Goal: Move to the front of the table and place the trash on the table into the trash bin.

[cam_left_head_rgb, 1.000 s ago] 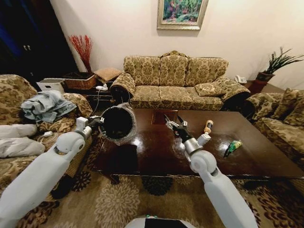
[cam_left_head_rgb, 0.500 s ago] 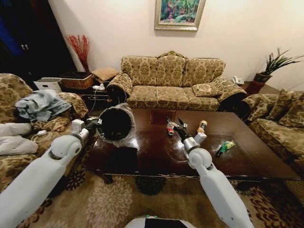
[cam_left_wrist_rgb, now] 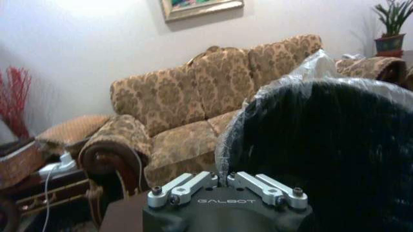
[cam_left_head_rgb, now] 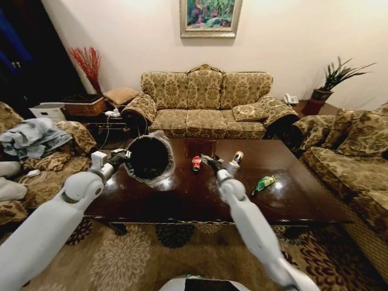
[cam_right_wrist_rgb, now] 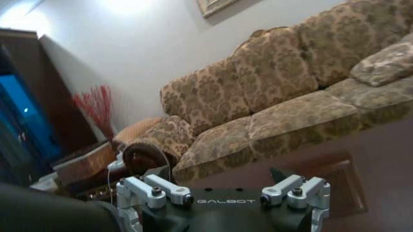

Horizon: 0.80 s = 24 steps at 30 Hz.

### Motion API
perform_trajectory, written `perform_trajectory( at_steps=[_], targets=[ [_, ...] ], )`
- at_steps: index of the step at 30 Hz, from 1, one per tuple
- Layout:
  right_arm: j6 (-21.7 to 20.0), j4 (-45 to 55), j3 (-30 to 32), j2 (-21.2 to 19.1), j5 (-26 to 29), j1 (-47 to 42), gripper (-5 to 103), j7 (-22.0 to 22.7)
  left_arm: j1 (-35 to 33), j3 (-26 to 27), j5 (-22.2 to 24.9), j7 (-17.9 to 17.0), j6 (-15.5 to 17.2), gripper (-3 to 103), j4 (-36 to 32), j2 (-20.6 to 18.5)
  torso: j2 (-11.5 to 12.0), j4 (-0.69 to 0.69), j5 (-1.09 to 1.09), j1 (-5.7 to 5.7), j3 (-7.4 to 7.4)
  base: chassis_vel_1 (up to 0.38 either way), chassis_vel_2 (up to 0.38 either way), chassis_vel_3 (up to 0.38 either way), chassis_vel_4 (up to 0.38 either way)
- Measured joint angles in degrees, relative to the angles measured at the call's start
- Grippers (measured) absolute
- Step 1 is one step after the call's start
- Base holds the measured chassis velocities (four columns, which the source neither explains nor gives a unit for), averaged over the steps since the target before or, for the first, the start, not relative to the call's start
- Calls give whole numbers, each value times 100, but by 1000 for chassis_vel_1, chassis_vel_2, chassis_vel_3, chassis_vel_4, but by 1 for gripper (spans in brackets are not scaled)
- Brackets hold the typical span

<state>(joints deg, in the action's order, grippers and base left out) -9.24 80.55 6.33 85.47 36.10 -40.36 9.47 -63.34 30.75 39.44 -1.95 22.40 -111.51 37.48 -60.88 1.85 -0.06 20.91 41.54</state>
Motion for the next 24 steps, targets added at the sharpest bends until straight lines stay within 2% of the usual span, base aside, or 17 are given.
perform_trajectory(
  at_steps=[3,5,8,9,11,14,17,24],
  targets=[
    [79,-147,-33,133,-122,30,100,-41,-4,-6,-5,-1,6,2,1,8,0,4,-3,1,0,34,59,-14,-13],
    [43,-195,-40,231,-246,-7,100,-163,17,-11,-8,-12,11,2,1,16,0,7,4,1,0,62,117,-9,-24],
    [39,-229,-61,229,-357,-44,100,-247,35,-26,-8,-13,12,2,6,27,0,5,3,1,0,0,0,0,0],
    [37,-267,-81,219,-407,-51,100,-273,37,-32,-7,-9,12,2,7,35,0,1,4,1,0,0,0,0,0],
    [8,-335,-116,209,-415,-34,100,-230,27,-34,-12,0,11,2,7,38,0,-7,11,0,0,-51,-19,13,-16],
    [-56,-362,-127,210,-407,0,100,-137,23,-35,-12,14,10,2,12,39,0,-7,9,-1,-1,0,0,0,0],
    [-162,-420,-135,224,-411,56,100,-64,28,-35,-16,14,-28,2,37,31,0,1,4,-1,0,-71,32,56,-50],
    [-207,-612,-129,272,-442,131,100,82,41,-33,-17,16,-37,2,12,55,-2,2,8,-3,-2,-118,156,133,-133]
  ],
)
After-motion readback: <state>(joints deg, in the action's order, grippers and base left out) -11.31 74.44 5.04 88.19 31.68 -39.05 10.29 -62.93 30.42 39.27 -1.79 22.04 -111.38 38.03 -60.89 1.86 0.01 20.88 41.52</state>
